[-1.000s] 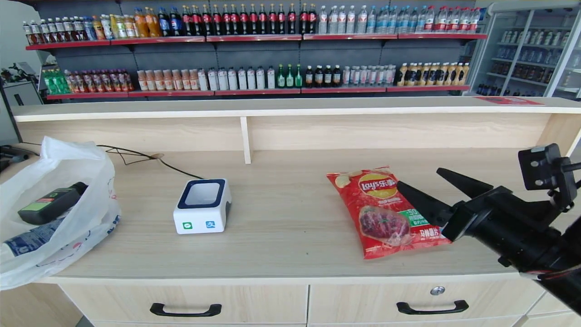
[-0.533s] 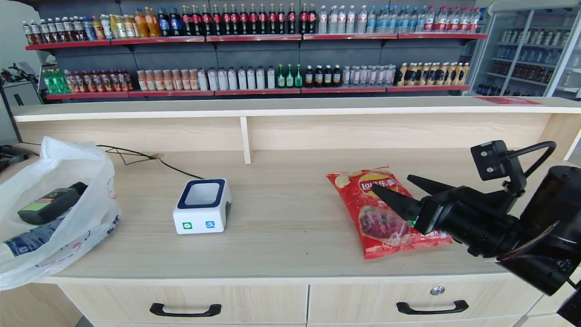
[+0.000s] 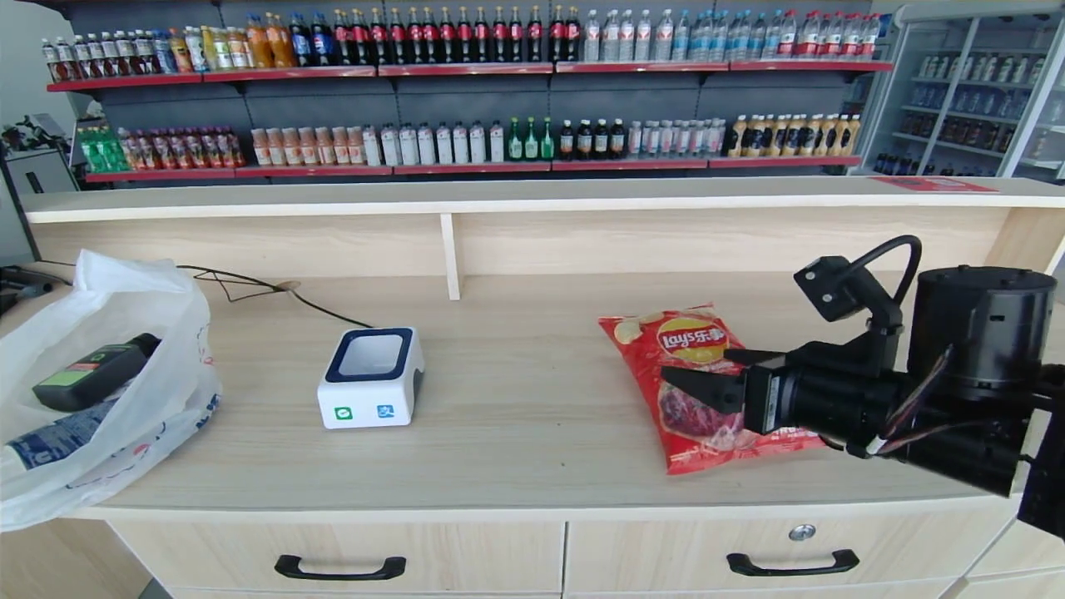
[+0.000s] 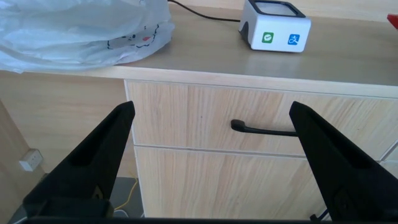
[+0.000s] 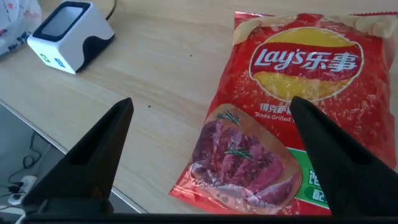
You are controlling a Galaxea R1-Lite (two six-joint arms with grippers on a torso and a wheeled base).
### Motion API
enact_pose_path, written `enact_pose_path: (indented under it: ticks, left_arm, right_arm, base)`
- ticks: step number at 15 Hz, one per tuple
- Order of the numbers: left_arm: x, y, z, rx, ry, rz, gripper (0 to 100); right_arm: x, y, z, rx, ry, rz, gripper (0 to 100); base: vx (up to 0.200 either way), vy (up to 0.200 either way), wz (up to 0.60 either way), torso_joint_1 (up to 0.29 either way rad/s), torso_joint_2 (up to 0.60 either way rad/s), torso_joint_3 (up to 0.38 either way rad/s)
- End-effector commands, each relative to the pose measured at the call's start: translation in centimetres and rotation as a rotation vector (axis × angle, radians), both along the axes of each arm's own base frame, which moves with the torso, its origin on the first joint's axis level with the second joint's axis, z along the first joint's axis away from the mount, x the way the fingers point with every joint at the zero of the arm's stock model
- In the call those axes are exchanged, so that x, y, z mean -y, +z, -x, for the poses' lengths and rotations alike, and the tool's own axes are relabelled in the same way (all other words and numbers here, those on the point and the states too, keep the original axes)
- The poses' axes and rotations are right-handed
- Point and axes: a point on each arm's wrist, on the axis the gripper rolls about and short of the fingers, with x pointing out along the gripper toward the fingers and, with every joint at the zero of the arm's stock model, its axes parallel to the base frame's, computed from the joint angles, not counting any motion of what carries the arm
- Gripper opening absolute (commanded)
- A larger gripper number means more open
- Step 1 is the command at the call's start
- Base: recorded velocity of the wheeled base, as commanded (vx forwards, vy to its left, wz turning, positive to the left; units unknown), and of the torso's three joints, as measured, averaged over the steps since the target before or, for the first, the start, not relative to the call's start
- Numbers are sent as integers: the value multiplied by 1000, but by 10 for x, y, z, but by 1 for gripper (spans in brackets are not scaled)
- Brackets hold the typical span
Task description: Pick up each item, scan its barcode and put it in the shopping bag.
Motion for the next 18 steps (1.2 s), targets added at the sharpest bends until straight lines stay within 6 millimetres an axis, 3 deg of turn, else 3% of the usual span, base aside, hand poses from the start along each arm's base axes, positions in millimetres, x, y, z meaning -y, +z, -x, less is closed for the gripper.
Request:
enact_pose_path:
  ticks: [1,3,4,5,8,10,13,16,18]
  left_arm:
    - [0,0,0,0,2,1,100]
    - [0,0,0,0,0,1,100]
    - [0,0,0,0,0,1,100]
    - [0,0,0,0,0,1,100]
    - [0,0,0,0,0,1,100]
    - [0,0,0,0,0,1,100]
    - [0,0,0,0,0,1,100]
    - [0,0,0,0,0,1,100]
    - [0,0,0,0,0,1,100]
  right_arm:
    - [14,40,-21,-54,-86,112,100]
    - [19,52,-14,-224,-168,237,100]
    - [11,48,-32,-233,-165,235,100]
    - [10,50,-34,-200,-178,237,100]
    - [18,62,-28,-161,-180,461,100]
    - [3,67,-36,-164,-190,500,100]
    - [-33,50,-44,-246,-258,406,100]
    - [-35,42,-50,-254,-285,421,100]
    - [-24,35,-63,-245,-317,419,100]
  base:
    - [0,0,0,0,0,0]
    - [0,0,0,0,0,0]
    - [0,0,0,0,0,0]
    - [0,0,0,0,0,0]
    - [0,0,0,0,0,0]
    - [0,0,0,0,0,0]
    - [0,0,0,0,0,0]
    - [0,0,0,0,0,0]
    - [0,0,0,0,0,0]
